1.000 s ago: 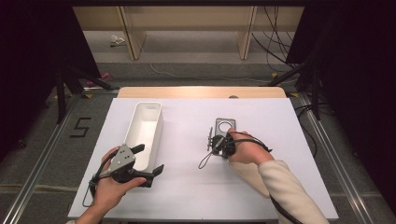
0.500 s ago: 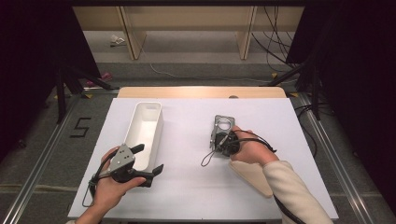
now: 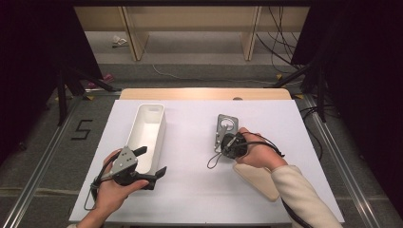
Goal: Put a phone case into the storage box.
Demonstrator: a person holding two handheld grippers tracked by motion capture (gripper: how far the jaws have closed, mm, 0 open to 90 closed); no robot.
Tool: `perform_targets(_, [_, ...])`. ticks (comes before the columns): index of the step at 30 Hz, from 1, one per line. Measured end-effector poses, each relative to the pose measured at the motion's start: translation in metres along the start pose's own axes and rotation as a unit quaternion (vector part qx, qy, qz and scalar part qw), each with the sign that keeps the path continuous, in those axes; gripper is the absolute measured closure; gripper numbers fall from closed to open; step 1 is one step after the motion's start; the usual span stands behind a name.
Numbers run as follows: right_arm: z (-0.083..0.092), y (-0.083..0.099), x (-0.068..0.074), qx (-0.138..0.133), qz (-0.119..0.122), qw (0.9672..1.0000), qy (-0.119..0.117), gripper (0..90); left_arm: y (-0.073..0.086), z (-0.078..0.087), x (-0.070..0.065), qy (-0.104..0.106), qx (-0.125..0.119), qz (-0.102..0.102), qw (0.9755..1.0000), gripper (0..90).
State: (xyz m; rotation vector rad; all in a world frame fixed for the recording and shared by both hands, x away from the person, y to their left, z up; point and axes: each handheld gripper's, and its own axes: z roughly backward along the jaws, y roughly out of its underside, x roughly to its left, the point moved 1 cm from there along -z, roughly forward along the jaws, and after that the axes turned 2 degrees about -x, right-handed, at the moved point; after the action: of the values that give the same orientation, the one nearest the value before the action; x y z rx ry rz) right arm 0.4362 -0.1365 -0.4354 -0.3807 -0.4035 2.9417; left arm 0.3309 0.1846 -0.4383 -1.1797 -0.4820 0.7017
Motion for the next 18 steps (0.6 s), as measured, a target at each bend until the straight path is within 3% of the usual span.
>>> perform_targets(9, [0.007,0.006,0.013,-0.047,-0.009,0.9987,-0.014,88.9,-0.014,-0.009,-0.001,0.0,0.0,0.005,1.0,5.0])
perform_targets(18, [0.018,0.007,0.026,-0.101,-0.014,0.9944,-0.03,89.0,-0.027,-0.032,0.003,0.002,0.025,0.014,0.9996,7.0])
